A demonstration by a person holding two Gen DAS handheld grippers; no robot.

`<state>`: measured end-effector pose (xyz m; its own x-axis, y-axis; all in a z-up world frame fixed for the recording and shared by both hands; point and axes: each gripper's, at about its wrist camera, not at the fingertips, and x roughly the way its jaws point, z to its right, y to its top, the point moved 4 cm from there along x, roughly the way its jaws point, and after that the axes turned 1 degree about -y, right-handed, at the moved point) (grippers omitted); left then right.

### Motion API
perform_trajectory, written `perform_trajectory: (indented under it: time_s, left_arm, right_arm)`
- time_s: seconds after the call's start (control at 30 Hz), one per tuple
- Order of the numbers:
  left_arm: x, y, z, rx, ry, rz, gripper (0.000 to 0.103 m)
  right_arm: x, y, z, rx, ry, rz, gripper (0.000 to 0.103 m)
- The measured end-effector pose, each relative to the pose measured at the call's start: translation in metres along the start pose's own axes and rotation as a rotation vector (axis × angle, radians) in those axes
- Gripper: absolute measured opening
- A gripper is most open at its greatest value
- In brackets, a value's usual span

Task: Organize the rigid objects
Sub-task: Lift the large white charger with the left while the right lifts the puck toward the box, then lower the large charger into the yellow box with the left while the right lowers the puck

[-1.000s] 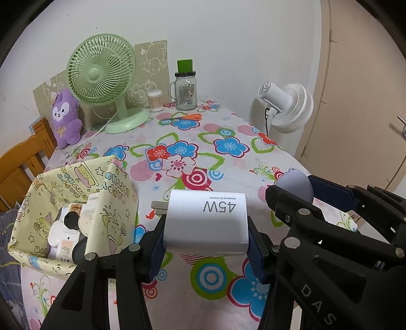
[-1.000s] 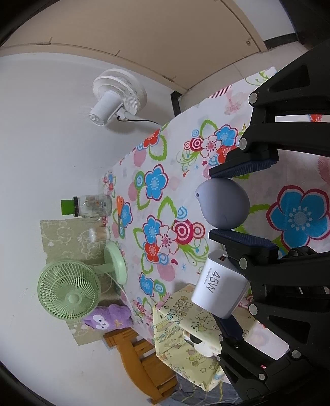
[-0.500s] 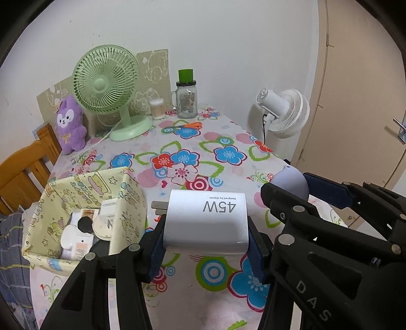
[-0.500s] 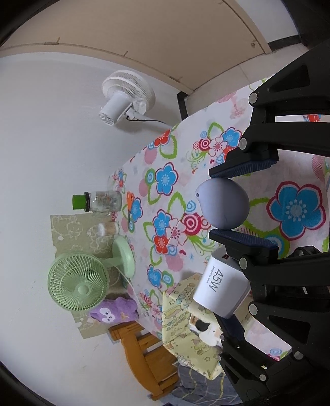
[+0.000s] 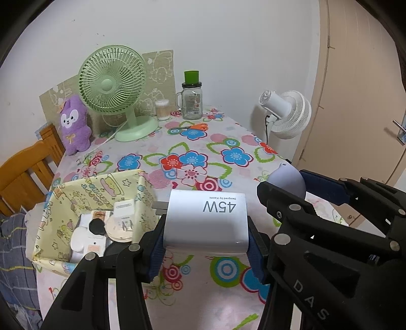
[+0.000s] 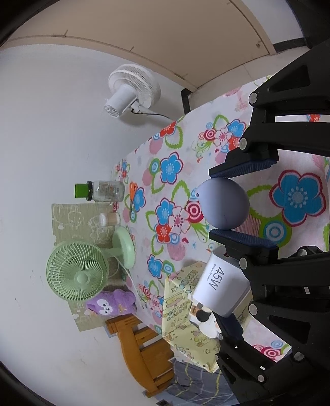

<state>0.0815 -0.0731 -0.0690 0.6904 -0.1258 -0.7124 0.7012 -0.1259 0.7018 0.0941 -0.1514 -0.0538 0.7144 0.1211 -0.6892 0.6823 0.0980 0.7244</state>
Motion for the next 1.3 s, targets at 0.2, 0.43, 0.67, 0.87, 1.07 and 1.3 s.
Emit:
perform_trajectory:
  time_s: [0.2,0.43,0.67,0.87,1.07,1.3]
  left_arm:
    - [-0.003,0.004,-0.013,0.005,0.018,0.009,0.057]
    - [-0.002,0.007,-0.03,-0.002,0.029,0.006,0.057]
    - [0.001,0.009,-0.047,-0.01,0.045,0.004,0.057]
    - [0.005,0.01,-0.064,-0.024,0.055,-0.002,0.057]
    - [0.009,0.009,-0.079,-0.038,0.067,-0.009,0.057]
    - [0.011,0.007,-0.096,-0.055,0.08,-0.017,0.057]
  right_arm:
    - [0.002,0.008,-0.012,-0.002,0.016,0.008,0.044]
    - [0.008,0.015,-0.027,-0.013,0.03,0.008,0.044]
    - [0.016,0.021,-0.043,-0.027,0.046,0.002,0.044]
    - [0.025,0.027,-0.058,-0.043,0.058,-0.005,0.044]
    - [0.035,0.03,-0.072,-0.058,0.073,-0.02,0.044]
    - [0.043,0.034,-0.088,-0.083,0.085,-0.028,0.044]
